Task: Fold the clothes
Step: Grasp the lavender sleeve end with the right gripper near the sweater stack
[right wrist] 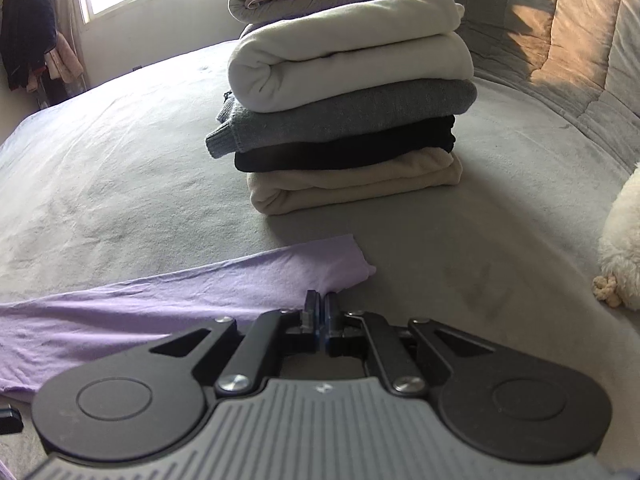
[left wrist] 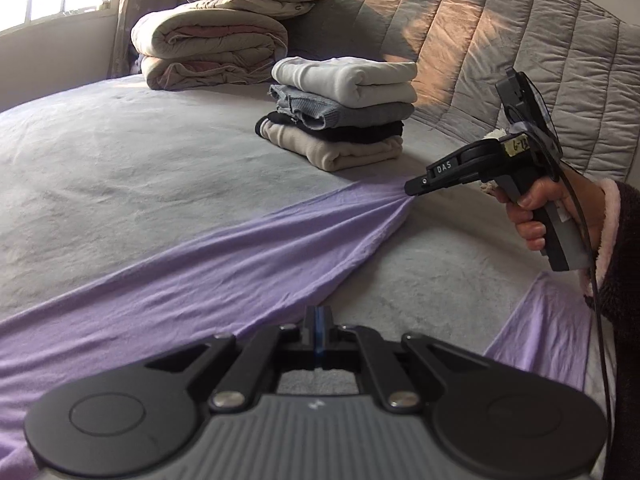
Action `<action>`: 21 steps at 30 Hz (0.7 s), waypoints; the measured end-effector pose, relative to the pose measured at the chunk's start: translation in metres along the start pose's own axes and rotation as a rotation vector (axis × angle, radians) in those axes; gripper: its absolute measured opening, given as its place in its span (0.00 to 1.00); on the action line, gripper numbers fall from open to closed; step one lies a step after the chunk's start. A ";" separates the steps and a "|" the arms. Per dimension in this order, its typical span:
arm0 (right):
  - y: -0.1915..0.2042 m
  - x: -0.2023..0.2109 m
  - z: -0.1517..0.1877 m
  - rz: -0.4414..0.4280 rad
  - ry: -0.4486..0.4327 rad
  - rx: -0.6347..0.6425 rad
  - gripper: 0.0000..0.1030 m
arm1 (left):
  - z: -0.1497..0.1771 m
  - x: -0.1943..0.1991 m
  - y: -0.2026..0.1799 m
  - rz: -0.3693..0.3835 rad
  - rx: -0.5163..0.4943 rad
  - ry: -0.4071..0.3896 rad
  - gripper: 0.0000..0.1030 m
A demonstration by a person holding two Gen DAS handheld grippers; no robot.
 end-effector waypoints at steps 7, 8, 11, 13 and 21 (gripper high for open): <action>0.000 -0.010 0.002 -0.011 0.015 -0.001 0.03 | 0.008 -0.014 0.016 -0.076 -0.006 0.048 0.30; 0.001 -0.011 0.002 -0.012 0.018 -0.001 0.03 | 0.010 -0.017 0.018 -0.089 -0.008 0.056 0.30; 0.002 -0.013 0.004 -0.015 0.026 -0.002 0.03 | 0.010 -0.019 0.023 -0.097 0.005 0.047 0.30; 0.001 -0.015 0.004 -0.017 0.030 -0.002 0.03 | 0.008 -0.017 0.024 -0.106 0.010 0.040 0.30; 0.001 -0.015 0.004 -0.026 0.033 -0.005 0.03 | 0.010 -0.016 0.037 -0.154 0.002 0.065 0.48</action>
Point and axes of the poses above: each gripper's, at about its wrist camera, not at the fingertips, and x roughly against the way its jaws point, y to its left, z to its underside, the point moved 8 cm from there along -x, roughly the way its jaws point, and after that the axes turned 9 degrees about y, right-handed, at the moved point
